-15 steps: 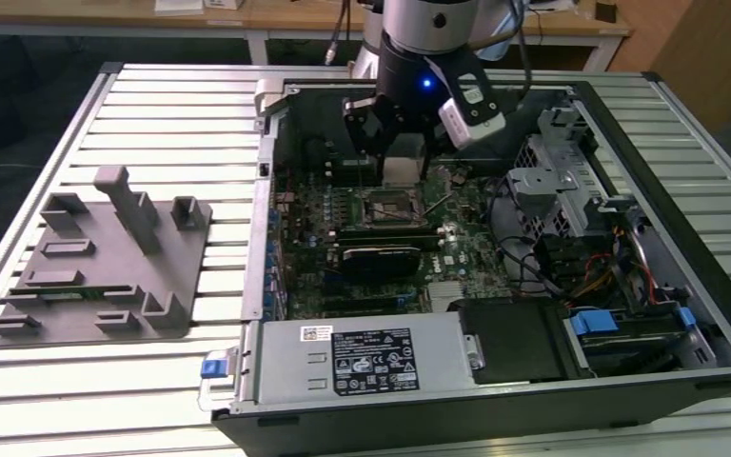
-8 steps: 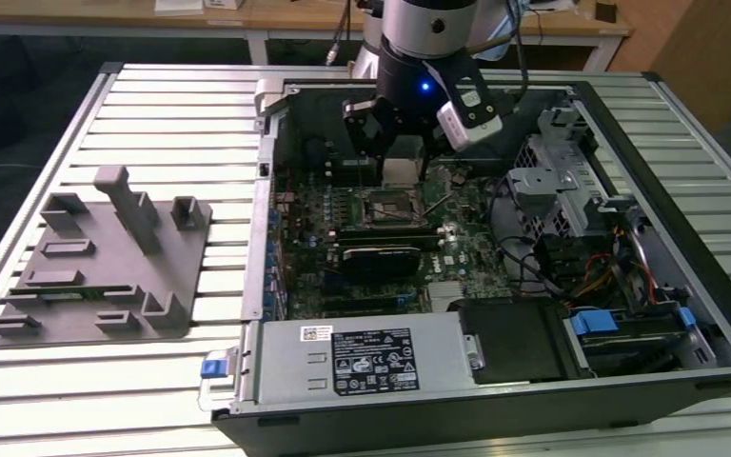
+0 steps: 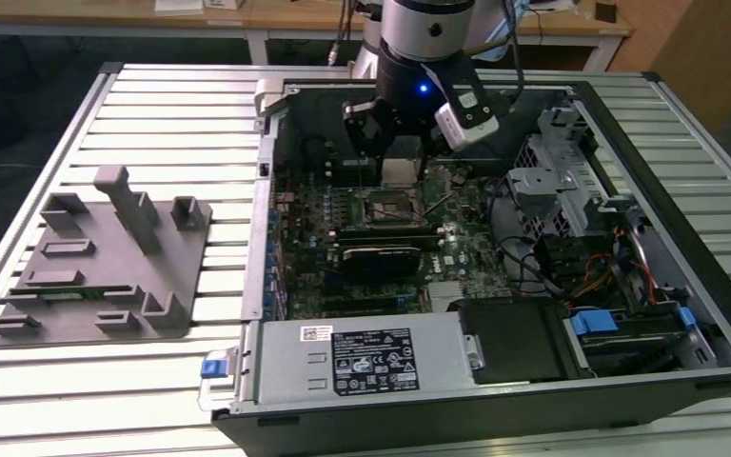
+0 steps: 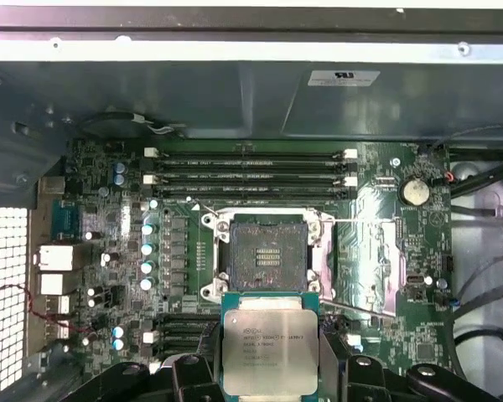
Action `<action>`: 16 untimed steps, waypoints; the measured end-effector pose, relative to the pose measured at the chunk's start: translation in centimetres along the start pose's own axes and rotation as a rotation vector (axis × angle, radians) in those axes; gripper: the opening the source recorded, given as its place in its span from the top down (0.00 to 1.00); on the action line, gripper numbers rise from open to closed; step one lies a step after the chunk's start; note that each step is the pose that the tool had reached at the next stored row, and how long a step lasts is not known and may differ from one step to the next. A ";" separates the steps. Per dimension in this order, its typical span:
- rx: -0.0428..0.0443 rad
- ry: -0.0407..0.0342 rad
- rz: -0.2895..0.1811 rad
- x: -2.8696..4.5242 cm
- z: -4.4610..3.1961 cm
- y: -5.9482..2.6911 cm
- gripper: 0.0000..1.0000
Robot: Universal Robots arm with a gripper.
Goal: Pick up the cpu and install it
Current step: 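Pick up the cpu and move it towards the insertion slot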
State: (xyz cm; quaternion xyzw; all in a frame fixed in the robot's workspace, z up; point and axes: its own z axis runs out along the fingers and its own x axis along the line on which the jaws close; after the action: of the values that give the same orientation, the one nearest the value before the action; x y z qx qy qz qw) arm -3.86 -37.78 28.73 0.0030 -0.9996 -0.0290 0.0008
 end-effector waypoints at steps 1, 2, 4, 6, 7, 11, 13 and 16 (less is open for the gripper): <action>-0.0001 0.0001 -0.002 -0.01 0.11 0.07 0.46; -0.0001 0.0001 -0.003 -0.04 0.23 0.12 0.46; 0.0000 0.0003 -0.004 -0.07 0.46 0.24 0.46; 0.0001 0.0005 -0.006 -0.08 0.63 0.36 0.46; 0.0000 0.0005 -0.007 -0.08 0.71 0.43 0.46; 0.0000 0.0007 -0.010 -0.08 0.97 0.83 0.46; 0.0000 0.0008 -0.012 -0.09 1.11 1.07 0.46; -0.0001 0.0008 -0.014 -0.09 1.36 1.36 0.46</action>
State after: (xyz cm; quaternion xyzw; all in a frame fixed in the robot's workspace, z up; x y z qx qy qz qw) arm -3.78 -36.34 27.45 0.0102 -0.9995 -0.0290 0.0010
